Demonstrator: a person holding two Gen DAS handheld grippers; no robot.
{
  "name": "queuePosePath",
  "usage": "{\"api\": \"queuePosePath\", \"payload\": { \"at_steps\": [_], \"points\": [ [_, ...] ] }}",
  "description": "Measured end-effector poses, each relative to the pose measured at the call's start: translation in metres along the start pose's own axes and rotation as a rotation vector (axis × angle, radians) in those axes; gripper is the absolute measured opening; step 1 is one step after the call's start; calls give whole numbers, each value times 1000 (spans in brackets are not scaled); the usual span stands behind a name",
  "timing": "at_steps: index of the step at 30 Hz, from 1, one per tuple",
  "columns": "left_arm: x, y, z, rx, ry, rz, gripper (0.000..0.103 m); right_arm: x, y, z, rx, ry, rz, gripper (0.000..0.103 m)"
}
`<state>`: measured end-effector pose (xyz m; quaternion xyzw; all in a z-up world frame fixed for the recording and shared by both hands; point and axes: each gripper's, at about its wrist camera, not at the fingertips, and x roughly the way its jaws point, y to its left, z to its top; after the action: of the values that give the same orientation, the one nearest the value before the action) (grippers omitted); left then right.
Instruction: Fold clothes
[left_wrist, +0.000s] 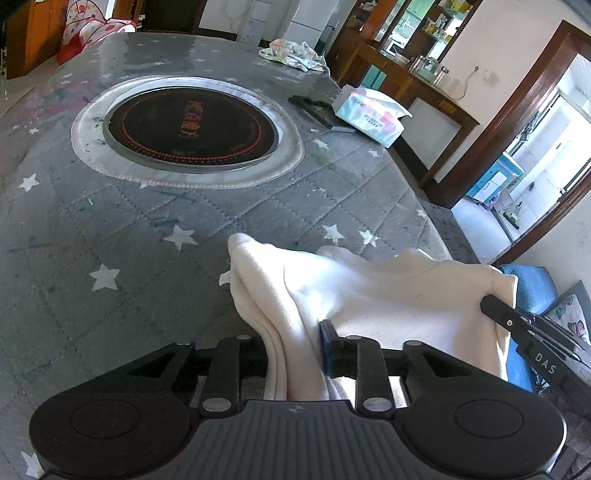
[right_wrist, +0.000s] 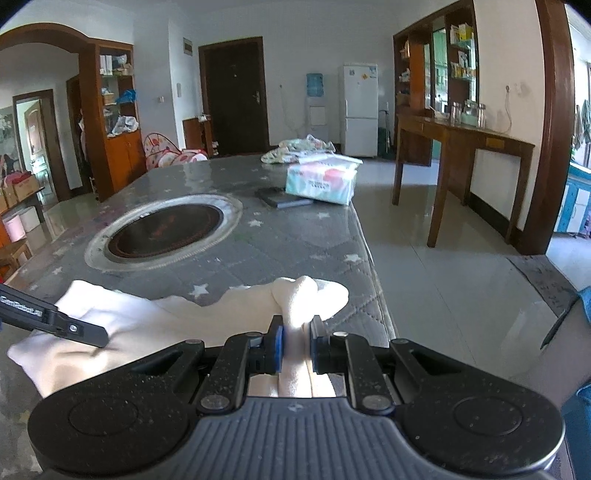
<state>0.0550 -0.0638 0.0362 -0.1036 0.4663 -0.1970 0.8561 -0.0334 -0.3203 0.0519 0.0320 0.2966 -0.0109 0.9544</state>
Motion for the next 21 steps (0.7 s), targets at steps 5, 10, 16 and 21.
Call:
{"api": "queuePosePath", "payload": {
  "at_steps": [5, 10, 16, 21],
  "points": [
    [-2, 9, 1, -8, -7, 26, 41, 12, -4, -7, 8, 32, -12, 14],
    [-4, 22, 2, -24, -18, 62, 45, 20, -8, -12, 16, 59, -28, 19],
    [-9, 38, 4, -35, -35, 113, 46, 21, -14, -17, 19, 80, -67, 24],
    [-17, 40, 3, -41, -49, 114, 46, 12, -18, -16, 22, 67, -83, 35]
  ]
}}
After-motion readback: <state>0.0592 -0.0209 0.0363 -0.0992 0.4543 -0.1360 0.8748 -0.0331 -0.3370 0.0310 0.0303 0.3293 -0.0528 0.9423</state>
